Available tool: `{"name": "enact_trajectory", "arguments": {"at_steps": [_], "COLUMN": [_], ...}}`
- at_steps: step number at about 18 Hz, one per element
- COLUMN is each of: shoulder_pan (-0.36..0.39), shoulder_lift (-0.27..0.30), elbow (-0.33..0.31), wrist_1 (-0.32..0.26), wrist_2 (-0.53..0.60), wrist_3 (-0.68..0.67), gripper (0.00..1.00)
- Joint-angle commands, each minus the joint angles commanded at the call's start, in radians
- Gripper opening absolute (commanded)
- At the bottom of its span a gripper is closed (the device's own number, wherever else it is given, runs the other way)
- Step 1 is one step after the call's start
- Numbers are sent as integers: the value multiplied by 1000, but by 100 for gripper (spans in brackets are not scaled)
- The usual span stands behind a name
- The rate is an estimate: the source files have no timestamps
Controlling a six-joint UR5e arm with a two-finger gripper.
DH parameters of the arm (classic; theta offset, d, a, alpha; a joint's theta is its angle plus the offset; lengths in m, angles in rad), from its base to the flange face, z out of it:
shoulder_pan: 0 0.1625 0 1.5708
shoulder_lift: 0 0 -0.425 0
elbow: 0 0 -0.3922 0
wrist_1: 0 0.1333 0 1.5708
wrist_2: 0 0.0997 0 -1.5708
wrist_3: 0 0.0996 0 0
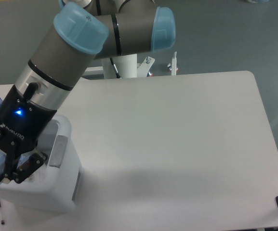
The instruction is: Place the trash in the trash can
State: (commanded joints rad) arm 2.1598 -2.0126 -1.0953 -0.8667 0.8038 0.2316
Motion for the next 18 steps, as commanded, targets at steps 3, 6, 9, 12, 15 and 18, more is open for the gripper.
{"name": "enact_trajectory", "arguments": {"at_steps": [3,6,9,12,15,18], "shoulder_pan": [2,2,3,32,93,173], "shoulder_lift": [0,2,2,6,8,5], "elbow": [-2,0,0,0,0,-5], "wrist_1": [15,20,20,20,20,20], "wrist_2": [0,0,0,0,-2,-2], "wrist_3": [3,2,2,2,-3,-3], "gripper": [79,83,84,84,84,86]}}
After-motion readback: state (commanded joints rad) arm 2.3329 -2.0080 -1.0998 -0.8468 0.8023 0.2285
